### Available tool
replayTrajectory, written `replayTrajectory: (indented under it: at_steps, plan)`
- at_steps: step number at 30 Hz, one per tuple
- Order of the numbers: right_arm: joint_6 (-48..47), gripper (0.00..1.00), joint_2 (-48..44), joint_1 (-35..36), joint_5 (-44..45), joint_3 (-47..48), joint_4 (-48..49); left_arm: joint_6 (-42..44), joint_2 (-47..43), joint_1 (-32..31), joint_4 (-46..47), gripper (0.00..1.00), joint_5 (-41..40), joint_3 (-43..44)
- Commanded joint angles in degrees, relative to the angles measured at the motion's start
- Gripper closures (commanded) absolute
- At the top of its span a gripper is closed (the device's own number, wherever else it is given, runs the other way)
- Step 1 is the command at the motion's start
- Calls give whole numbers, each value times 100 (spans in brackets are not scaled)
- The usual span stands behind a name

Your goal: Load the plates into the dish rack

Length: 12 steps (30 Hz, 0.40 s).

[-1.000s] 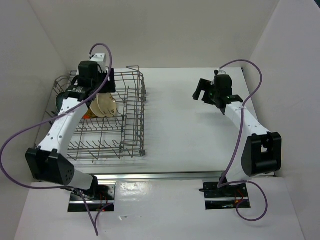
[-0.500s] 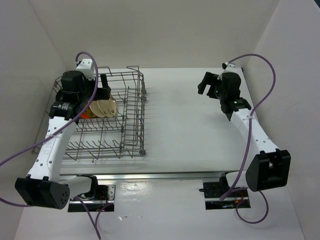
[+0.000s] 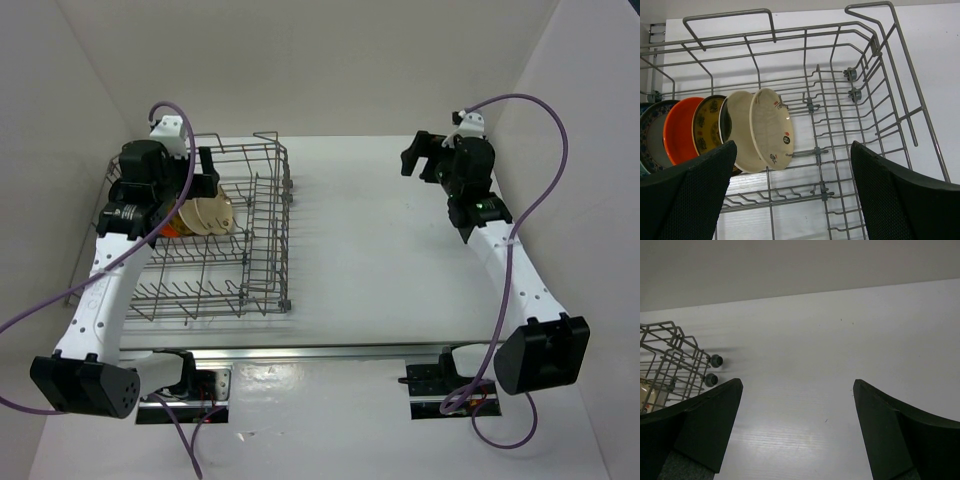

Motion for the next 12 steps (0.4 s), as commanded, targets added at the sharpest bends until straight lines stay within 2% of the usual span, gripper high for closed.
replayTrajectory:
  at_steps: [1, 12]
  plan:
    - [-177, 0, 78, -10, -78, 378, 295, -29, -40, 37, 145, 0, 46, 262]
    - [-239, 0, -97, -10, -16, 326, 348, -196, -40, 37, -119, 0, -306, 613]
